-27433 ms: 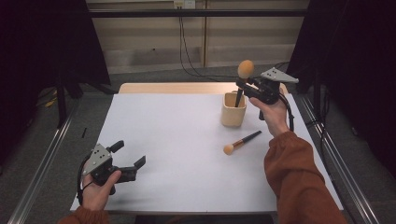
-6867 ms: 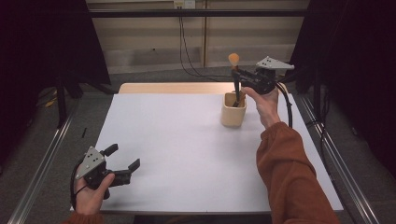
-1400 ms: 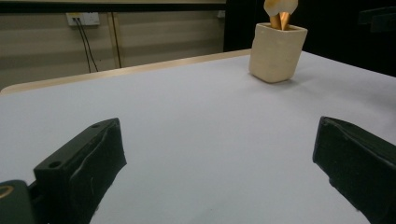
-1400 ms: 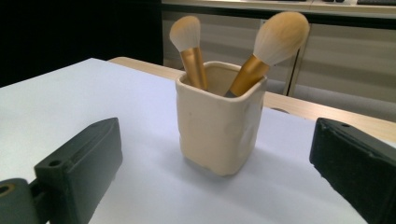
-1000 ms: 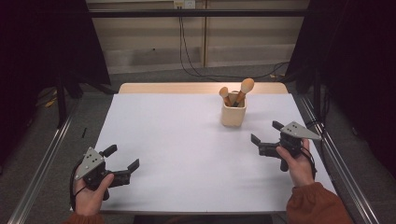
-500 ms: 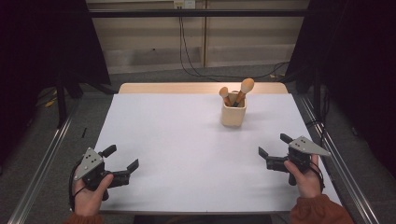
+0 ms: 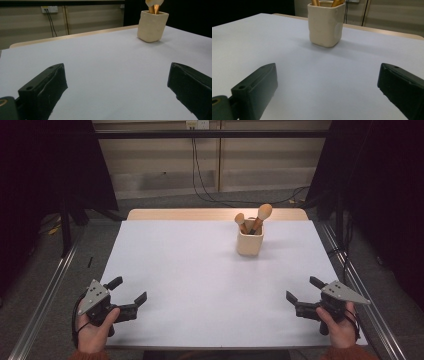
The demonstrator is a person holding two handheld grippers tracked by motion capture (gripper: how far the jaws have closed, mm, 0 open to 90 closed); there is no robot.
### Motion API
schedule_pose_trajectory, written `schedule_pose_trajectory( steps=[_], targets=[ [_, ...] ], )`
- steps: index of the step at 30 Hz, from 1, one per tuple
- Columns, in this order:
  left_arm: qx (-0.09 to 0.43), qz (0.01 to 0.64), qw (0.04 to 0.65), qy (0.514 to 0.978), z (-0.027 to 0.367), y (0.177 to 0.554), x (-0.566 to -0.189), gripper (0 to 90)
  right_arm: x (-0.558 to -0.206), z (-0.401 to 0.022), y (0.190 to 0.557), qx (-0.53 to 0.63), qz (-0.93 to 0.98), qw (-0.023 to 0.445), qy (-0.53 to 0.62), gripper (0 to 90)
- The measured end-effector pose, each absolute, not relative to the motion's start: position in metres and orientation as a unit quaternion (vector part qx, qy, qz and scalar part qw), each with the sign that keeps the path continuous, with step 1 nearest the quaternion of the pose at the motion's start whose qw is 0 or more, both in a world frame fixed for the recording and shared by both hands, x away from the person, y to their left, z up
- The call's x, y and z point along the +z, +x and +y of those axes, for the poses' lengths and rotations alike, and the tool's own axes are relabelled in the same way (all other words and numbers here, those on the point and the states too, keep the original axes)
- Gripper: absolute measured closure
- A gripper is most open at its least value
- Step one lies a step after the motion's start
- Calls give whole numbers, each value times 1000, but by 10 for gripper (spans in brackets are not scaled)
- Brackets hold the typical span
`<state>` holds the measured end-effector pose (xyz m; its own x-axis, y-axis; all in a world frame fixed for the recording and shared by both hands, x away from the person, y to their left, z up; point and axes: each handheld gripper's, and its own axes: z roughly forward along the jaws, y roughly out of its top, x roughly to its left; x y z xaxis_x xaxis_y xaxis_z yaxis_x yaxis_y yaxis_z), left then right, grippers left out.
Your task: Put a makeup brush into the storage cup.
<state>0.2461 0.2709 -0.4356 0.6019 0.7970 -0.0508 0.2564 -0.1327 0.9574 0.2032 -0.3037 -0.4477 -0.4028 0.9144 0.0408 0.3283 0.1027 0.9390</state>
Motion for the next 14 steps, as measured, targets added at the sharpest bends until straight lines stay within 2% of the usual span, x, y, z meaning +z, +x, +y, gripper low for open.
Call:
schedule_pose_trajectory(
  steps=[5,14],
  targets=[
    [245,369,542,714,271,247,-436,20,-450,-308,193,488,676,297,465,19],
    [245,370,542,714,270,246,-436,20,-451,-308,195,490,682,295,455,17]
  ],
)
